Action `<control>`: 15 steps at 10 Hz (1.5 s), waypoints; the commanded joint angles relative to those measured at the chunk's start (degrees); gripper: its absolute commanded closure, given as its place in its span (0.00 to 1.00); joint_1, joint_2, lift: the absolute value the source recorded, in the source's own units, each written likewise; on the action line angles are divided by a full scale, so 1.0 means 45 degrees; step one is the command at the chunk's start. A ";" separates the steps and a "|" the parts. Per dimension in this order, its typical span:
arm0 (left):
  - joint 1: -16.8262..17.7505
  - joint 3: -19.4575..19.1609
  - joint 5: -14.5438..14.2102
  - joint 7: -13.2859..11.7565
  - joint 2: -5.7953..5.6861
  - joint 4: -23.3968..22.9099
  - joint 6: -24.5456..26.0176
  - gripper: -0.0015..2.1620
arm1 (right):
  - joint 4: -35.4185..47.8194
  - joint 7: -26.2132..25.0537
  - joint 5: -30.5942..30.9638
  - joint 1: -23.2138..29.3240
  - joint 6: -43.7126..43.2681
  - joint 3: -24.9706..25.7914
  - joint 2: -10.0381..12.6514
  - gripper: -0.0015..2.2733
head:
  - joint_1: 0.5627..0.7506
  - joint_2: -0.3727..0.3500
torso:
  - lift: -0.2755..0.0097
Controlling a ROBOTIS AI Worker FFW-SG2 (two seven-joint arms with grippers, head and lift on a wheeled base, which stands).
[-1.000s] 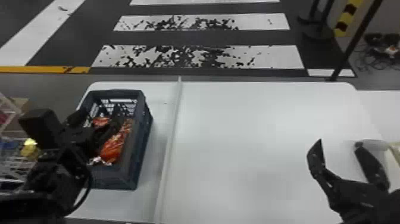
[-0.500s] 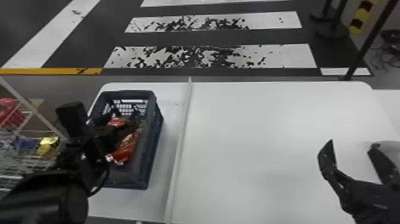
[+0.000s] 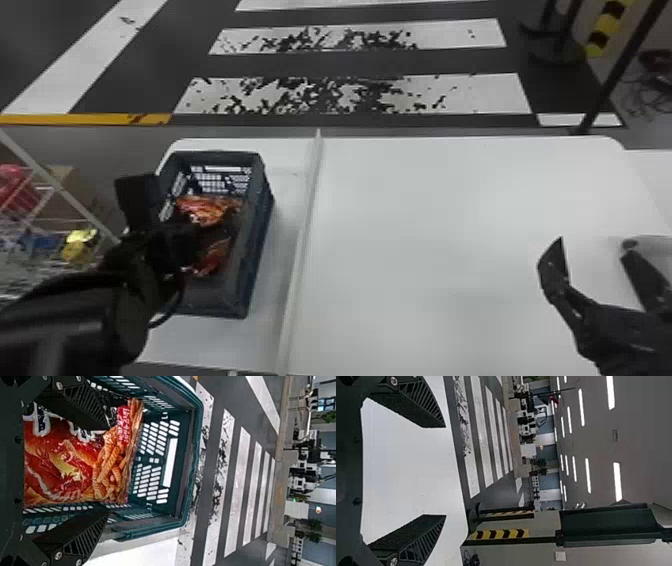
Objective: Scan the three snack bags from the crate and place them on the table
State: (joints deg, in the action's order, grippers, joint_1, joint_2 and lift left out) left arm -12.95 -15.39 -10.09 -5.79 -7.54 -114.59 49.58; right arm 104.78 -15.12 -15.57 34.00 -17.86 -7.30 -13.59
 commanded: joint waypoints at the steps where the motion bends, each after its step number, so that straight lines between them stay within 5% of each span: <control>1: 0.0124 -0.0135 0.0289 0.0016 -0.0122 -0.0042 0.1005 0.07 | -0.0178 0.0000 -0.0017 -0.0056 -0.0024 -0.0057 -0.0047 0.03 | 0.70 0.69 | 0.75; 4: 0.0417 -0.0428 0.0270 -0.0121 -0.0493 -0.0042 0.2489 0.07 | -0.0217 0.0000 -0.0036 -0.0056 0.0015 -0.0252 -0.0066 0.03 | 0.70 0.73 | 0.75; 9: 0.0847 -0.1170 -0.0121 -0.0238 -0.0844 -0.0003 0.3036 0.07 | -0.0158 -0.0039 0.0100 0.0042 0.0054 -0.0506 -0.0066 0.03 | 0.70 0.81 | 0.75; 15: 0.0769 -0.1599 -0.0179 -0.0472 -0.0844 0.0036 0.3232 0.07 | 0.0056 -0.0176 0.0159 0.0139 0.0015 -0.0584 -0.0066 0.03 | 0.70 0.84 | 0.75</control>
State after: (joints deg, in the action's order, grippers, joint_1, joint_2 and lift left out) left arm -9.46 -22.18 -10.87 -7.91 -11.34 -114.52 64.10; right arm 104.94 -15.91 -14.89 34.59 -17.79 -9.90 -13.89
